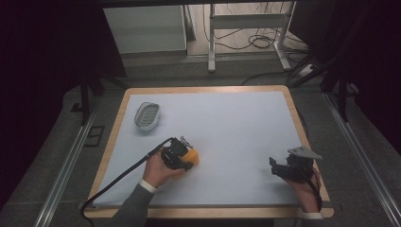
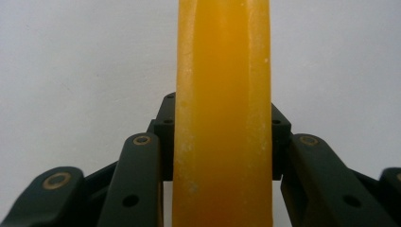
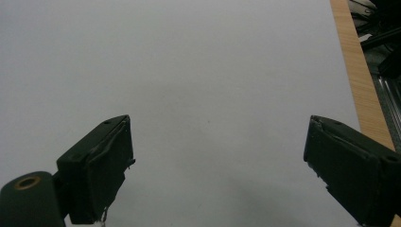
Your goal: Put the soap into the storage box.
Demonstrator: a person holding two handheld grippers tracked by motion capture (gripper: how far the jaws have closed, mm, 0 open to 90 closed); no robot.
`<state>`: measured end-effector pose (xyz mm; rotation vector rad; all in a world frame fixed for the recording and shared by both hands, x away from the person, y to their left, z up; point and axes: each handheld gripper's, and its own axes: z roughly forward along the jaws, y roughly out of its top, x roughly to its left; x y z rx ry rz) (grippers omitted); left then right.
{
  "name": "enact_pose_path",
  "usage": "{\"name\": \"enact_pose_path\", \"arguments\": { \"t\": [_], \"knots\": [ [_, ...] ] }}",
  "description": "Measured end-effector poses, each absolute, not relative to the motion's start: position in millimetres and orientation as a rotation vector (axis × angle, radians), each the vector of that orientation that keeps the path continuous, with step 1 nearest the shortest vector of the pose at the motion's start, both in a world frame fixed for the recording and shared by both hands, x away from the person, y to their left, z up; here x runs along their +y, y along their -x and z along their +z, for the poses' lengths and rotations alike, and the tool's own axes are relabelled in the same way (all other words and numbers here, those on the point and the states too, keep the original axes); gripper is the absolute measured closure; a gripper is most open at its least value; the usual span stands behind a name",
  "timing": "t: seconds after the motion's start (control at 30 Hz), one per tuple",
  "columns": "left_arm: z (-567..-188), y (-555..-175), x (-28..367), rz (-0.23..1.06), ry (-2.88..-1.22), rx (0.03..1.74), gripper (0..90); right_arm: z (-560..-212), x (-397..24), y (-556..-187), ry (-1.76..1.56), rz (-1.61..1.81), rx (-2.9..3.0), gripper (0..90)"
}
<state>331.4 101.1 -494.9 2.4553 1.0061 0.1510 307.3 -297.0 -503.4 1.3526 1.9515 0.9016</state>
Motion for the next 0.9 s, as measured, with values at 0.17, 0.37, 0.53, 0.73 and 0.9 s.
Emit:
{"name": "enact_pose_path", "arguments": {
  "t": [0.17, 0.37, 0.53, 0.73, 0.9],
  "knots": [
    [-489, -331, 108, 0.152, -2.419, 1.012, 60.7, -503, -297, -307, -1.354, 0.903, 1.949, 9.1],
    [-480, -330, 117, 0.174, -2.378, 1.017, 60.7, -503, -297, -307, -1.355, 0.904, 1.946, 9.1],
    [-470, -331, 129, 0.193, -2.336, 1.030, 60.7, -503, -298, -307, -1.355, 0.902, 1.944, 9.1],
    [-465, -332, 138, 0.207, -2.315, 1.051, 60.6, -504, -297, -308, -1.355, 0.897, 1.952, 9.1],
    [-459, -334, 146, 0.223, -2.286, 1.069, 60.6, -503, -298, -307, -1.359, 0.899, 1.948, 9.1]
  ]
}}
